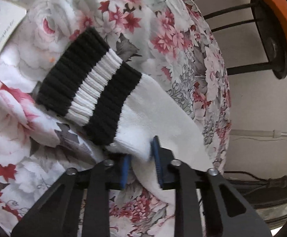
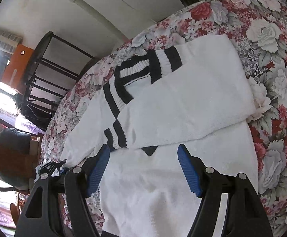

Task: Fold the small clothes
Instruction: 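Carry the cuff with the left gripper across the sweater over the first sleeve and release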

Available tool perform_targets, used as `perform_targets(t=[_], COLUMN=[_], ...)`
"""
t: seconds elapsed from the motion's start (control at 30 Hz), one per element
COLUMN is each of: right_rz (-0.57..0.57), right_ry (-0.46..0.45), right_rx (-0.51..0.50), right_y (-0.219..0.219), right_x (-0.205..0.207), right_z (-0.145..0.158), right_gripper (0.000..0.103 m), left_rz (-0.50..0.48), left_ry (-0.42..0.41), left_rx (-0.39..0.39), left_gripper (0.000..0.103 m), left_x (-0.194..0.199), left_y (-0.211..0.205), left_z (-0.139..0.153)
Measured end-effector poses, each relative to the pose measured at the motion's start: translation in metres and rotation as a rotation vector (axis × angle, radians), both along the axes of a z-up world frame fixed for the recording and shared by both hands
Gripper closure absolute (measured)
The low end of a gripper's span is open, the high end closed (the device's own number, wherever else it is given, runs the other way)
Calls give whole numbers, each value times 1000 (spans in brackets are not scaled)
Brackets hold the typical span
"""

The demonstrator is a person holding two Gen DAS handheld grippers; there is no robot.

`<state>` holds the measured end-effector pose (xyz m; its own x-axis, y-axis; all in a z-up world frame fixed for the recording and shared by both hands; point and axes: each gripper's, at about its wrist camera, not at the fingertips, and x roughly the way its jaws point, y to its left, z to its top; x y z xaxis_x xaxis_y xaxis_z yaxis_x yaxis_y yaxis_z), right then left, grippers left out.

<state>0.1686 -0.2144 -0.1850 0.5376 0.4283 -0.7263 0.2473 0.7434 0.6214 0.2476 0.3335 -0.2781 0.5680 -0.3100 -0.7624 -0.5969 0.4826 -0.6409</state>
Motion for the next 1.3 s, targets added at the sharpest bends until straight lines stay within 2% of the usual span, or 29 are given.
perform_targets(t=[0.17,0.3,0.4,0.73,0.83,1.3], right_rz=[-5,-9,-16,-52,-62,-147], right_ry=[-9,-21,-36,-61,-64,-78], right_rx=[11,21,40,68,74,119], right_y=[-2,-5,-8,-29,-38,-89], right_x=[-1,-2,-4,-16,-21,-49], right_z=[3,7,9,18,18,19], right_gripper=[31,31,31,31,31,31], left_rz=[-31,-151,-267,-468,-520,-700], left_ry=[-25,-54,-64,-106,-118,-175], left_rx=[81,186,317,465,496,535], left_gripper=[93,93,93,93,93,93], left_x=[5,17,23,32,31,23], left_y=[-17,-57,-100,-206,-237,-365], left_z=[28,59,80,111,115,115])
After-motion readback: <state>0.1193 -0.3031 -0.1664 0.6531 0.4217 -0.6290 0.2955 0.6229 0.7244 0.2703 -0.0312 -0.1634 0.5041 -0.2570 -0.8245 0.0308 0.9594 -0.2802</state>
